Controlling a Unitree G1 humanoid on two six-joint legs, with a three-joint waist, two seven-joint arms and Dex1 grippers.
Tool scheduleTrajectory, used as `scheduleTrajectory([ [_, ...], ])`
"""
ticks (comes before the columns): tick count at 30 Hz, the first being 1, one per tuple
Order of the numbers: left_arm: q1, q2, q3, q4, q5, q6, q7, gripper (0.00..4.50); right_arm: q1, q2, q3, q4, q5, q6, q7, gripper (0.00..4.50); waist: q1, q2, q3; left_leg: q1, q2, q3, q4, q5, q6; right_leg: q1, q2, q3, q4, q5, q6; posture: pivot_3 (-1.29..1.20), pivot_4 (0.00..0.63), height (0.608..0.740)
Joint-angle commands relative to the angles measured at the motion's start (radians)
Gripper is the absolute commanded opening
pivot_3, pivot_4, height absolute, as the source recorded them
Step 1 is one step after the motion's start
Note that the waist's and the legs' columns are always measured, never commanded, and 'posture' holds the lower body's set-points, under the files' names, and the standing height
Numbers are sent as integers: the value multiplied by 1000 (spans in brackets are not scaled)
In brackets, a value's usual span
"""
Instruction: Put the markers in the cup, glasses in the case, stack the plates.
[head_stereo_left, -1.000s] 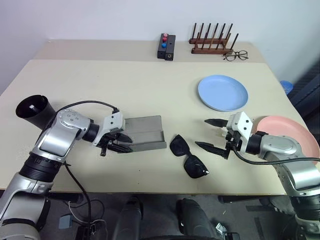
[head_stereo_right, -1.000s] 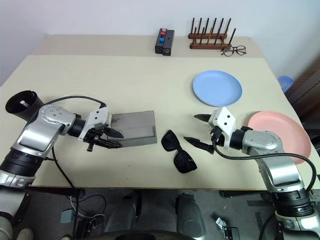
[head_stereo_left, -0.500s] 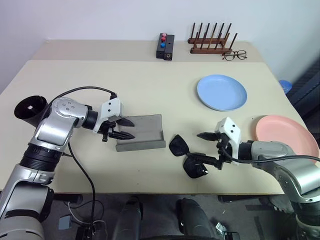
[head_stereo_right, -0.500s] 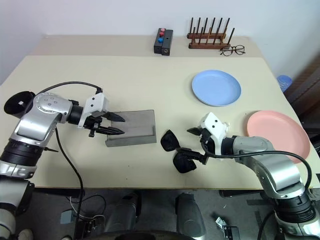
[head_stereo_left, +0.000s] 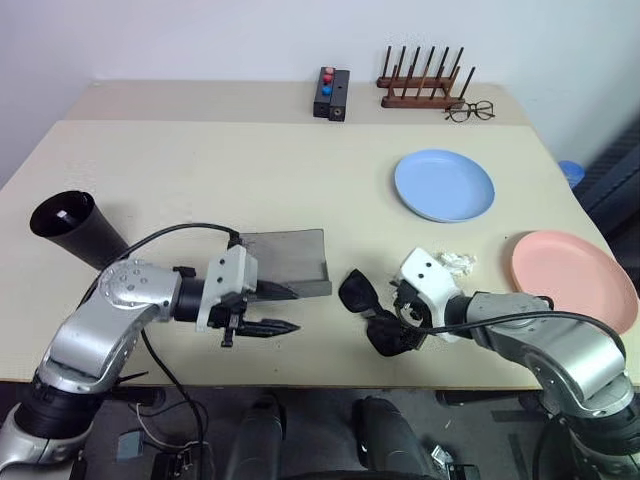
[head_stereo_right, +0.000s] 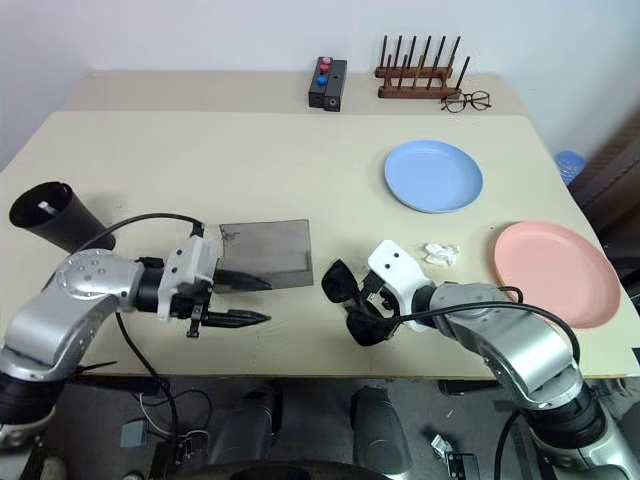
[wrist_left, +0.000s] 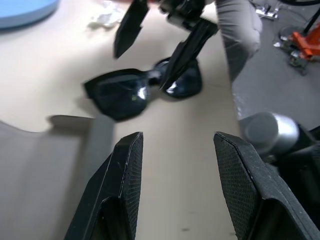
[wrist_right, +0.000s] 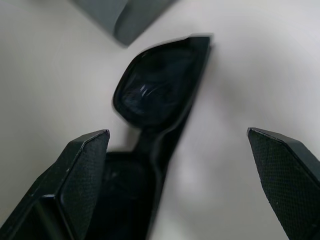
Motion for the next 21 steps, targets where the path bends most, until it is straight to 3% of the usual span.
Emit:
scheduleTrajectory([
  [1,-3,3,12,-32,-26,22,45,2230,-29,14,-7,-25,-27,24,-44,4500,4,0,0,0,0,0,0,0,0,0,0,0,0,0,-1,0,150,740],
  [19,-2,14,18,9,-24,9,125,2230,-66,-139,72,43,-215,-91,-29,4500,15,0,0,0,0,1,0,0,0,-1,0,0,-2,0,-2,0,150,740],
  [21,2,13,23,9,-25,7,134,2289,-56,-123,55,45,-212,-73,-33,3954,15,0,0,0,0,1,0,0,0,-1,0,0,-1,0,-2,0,150,740],
])
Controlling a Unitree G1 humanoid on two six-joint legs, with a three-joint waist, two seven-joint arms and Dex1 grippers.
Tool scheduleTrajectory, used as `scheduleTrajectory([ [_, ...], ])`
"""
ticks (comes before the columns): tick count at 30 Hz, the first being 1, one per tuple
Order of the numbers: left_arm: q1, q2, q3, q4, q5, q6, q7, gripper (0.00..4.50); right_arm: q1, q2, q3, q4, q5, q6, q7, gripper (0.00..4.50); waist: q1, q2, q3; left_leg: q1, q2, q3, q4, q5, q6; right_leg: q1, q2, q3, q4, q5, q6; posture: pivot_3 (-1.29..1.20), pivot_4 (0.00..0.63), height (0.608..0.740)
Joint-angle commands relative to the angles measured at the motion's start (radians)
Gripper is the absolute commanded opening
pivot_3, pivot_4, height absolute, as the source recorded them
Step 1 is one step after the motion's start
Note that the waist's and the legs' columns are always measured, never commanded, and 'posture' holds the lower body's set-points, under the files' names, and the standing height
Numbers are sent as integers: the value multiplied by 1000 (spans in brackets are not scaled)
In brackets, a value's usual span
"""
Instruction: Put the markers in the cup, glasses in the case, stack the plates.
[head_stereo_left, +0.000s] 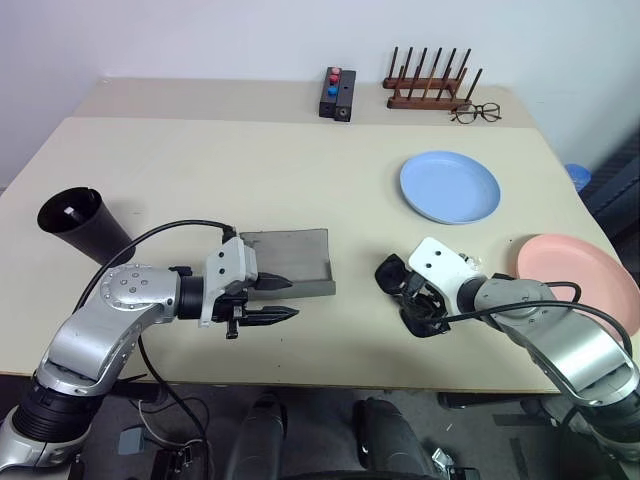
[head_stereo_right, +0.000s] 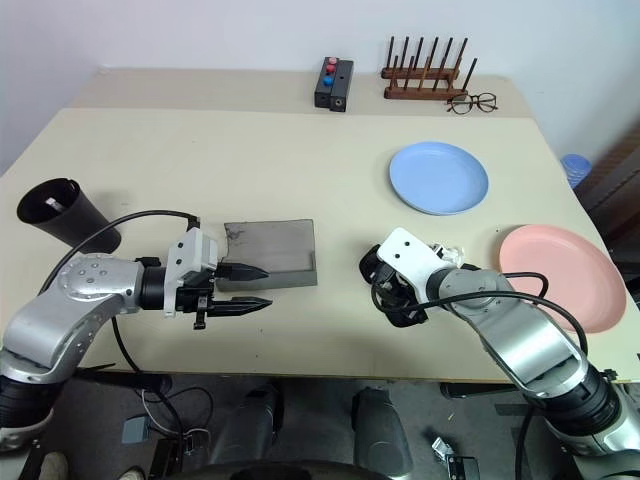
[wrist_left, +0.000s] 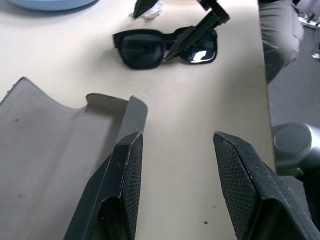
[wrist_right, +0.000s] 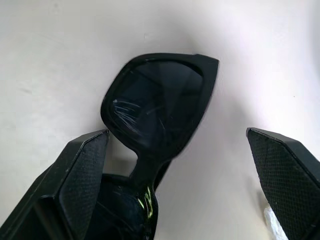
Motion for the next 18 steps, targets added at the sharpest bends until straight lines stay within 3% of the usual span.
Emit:
scheduleTrajectory([
  [1,3,9,24,-17,-8,-15,16,2289,5,14,-33,-6,-10,18,-3,3675,0,0,0,0,0,0,0,0,0,0,0,0,0,0,0,0,150,740],
  [6,11,2,26,-29,-18,-12,36,2289,11,133,-146,-3,34,112,-30,1163,0,0,0,0,0,0,0,0,0,0,0,0,0,0,0,0,150,740],
  [10,11,-3,18,-27,-15,-17,47,2289,26,177,-209,7,64,158,-14,1163,0,0,0,0,0,0,0,0,0,0,0,0,0,0,0,0,150,740],
  [18,7,-12,12,-23,-12,-22,64,2289,34,93,-149,36,28,51,34,1163,0,0,0,0,0,0,0,0,0,0,0,0,0,0,0,0,150,740],
])
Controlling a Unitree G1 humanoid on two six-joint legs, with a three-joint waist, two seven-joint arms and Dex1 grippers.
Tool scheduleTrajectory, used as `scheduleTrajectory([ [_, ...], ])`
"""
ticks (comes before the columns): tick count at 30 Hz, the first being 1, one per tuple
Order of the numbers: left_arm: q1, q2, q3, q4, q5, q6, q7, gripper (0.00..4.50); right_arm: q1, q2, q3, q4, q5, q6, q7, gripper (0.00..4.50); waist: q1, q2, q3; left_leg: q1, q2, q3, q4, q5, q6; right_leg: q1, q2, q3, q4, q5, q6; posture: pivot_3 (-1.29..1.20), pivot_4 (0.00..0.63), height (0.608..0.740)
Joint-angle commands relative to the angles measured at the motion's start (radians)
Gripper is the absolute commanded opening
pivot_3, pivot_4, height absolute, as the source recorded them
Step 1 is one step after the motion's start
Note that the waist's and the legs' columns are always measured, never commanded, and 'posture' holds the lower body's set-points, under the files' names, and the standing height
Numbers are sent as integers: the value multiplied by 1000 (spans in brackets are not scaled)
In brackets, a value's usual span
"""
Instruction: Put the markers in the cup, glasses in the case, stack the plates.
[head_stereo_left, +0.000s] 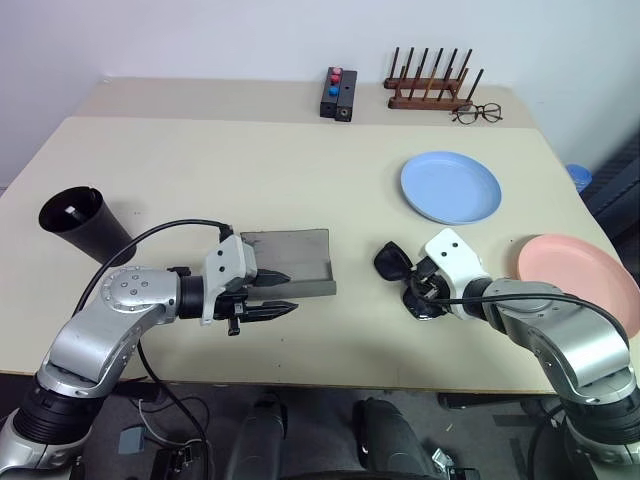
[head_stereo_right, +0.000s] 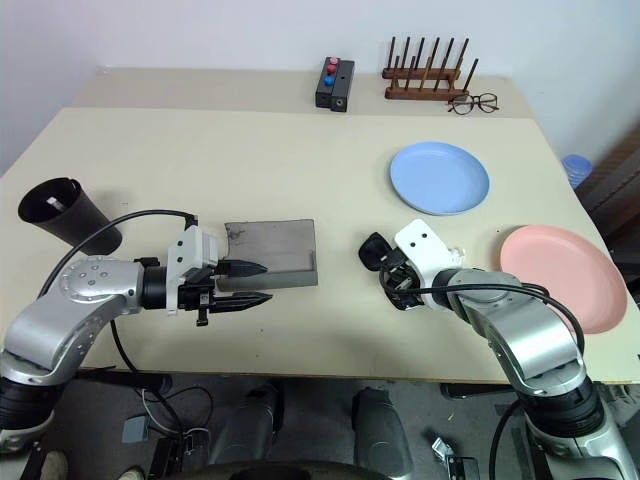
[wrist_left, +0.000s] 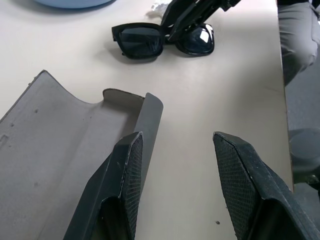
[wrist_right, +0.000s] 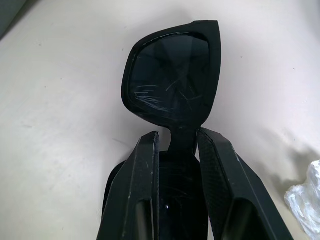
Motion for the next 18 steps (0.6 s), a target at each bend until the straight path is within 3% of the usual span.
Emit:
scheduleTrajectory([
  [1,-4,-6,9,-22,-9,-19,11,2289,-8,-55,43,19,-40,-67,20,1163,0,0,0,0,0,0,0,0,0,0,0,0,0,0,0,0,150,740],
  [10,-3,-15,0,-25,-4,-21,30,2289,-28,-139,122,82,-110,-224,86,1163,0,0,0,0,0,0,0,0,0,0,0,0,-1,0,0,0,150,740],
  [11,-2,-16,0,-26,-4,-22,33,2289,-30,-140,125,86,-116,-234,92,604,0,0,0,0,0,0,0,0,0,0,0,0,-1,0,0,0,150,740],
  [13,1,-17,3,-27,-4,-23,39,2289,-33,-141,129,90,-127,-251,103,57,-1,0,0,0,0,0,0,0,0,0,0,0,-1,0,0,0,150,740],
  [18,10,-19,20,-29,-11,-17,55,2289,-37,-139,137,96,-156,-279,121,57,-2,0,0,0,0,0,0,0,0,0,0,0,-1,0,0,0,150,740],
])
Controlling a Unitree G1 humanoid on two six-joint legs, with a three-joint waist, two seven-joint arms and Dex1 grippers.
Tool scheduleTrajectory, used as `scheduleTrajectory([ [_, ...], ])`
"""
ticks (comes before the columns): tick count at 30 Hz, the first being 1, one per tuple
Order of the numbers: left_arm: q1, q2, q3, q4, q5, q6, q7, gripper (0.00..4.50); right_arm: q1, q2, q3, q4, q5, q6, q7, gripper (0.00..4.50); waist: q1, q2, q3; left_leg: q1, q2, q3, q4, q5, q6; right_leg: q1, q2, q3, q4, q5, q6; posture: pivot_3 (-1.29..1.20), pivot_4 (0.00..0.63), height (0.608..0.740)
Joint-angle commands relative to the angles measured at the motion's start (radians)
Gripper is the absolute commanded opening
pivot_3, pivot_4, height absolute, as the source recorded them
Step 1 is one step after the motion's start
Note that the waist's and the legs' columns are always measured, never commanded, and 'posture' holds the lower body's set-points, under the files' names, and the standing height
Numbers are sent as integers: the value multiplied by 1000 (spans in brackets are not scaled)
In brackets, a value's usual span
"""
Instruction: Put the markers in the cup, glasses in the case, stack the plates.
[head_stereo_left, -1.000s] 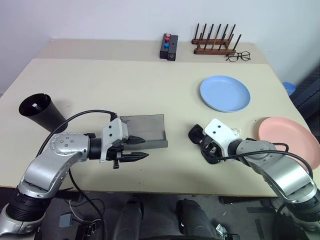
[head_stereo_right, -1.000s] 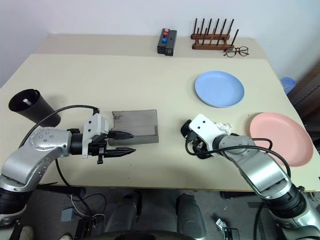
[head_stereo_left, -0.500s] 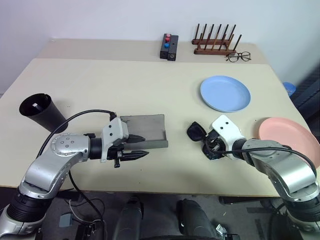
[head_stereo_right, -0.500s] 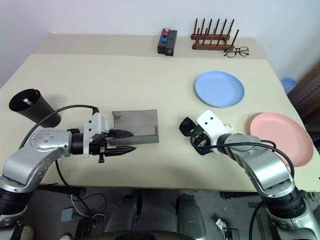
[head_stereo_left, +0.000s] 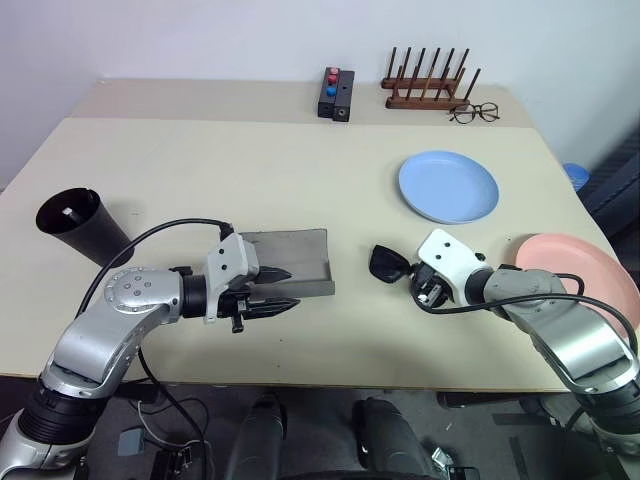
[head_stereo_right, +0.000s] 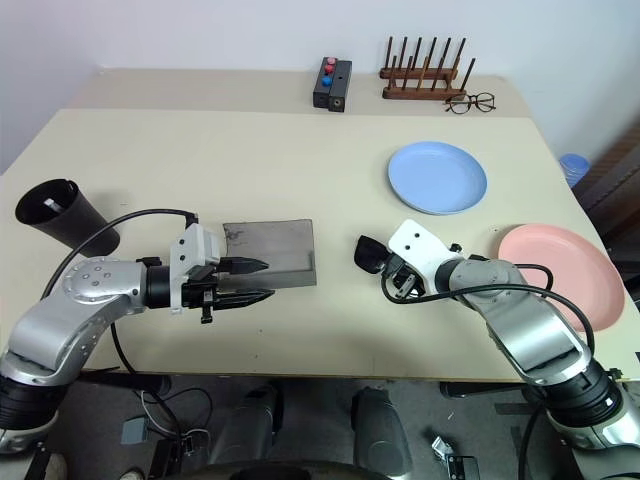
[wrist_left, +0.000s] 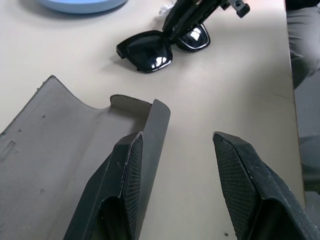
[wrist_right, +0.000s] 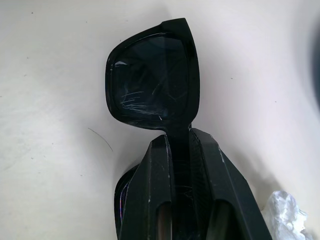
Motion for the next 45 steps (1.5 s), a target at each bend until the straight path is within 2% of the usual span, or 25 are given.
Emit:
scheduleTrajectory([
  [1,10,-2,27,-29,-13,-14,15,2289,-9,-9,9,5,-29,-30,12,57,0,0,0,0,0,0,0,0,0,0,0,0,0,0,0,0,150,740],
  [7,31,9,96,0,-17,-19,45,2289,-45,-13,16,-9,-52,-126,72,57,0,0,0,0,0,0,0,0,0,0,0,0,0,0,0,0,150,740],
  [10,87,29,204,9,-50,-2,47,2289,-91,-2,4,-55,0,-193,164,57,-8,1,0,0,0,0,0,0,0,-1,0,0,0,0,0,0,150,740],
  [14,207,63,298,17,-37,-44,25,2289,-175,45,27,-37,11,-195,195,57,-15,1,0,0,1,0,-2,0,0,-2,1,0,0,0,0,0,150,740],
  [18,342,40,444,-13,-78,-100,7,2289,-305,179,102,15,10,-187,194,57,-25,0,0,-1,1,1,-2,0,0,-3,0,0,0,0,-1,0,150,740],
  [22,426,21,513,-11,-117,-122,-18,2289,-415,332,172,101,2,-177,180,57,-28,1,0,0,2,1,-3,0,0,-4,1,0,1,0,-2,0,150,740],
  [28,524,8,540,1,-113,-204,-69,2289,-500,471,266,258,-64,-218,153,57,-24,1,0,-1,2,1,-3,0,0,-4,1,0,1,1,-2,0,150,740],
  [34,540,15,519,35,-104,-246,-98,2289,-516,550,319,359,-107,-270,162,57,-28,1,0,-1,2,1,-3,0,0,-5,1,0,1,1,-2,0,150,740],
  [45,509,33,496,64,-109,-255,-125,2289,-486,456,386,367,-233,-376,245,57,-27,1,0,-1,3,1,-4,0,0,-5,2,0,2,1,-2,0,150,740],
])
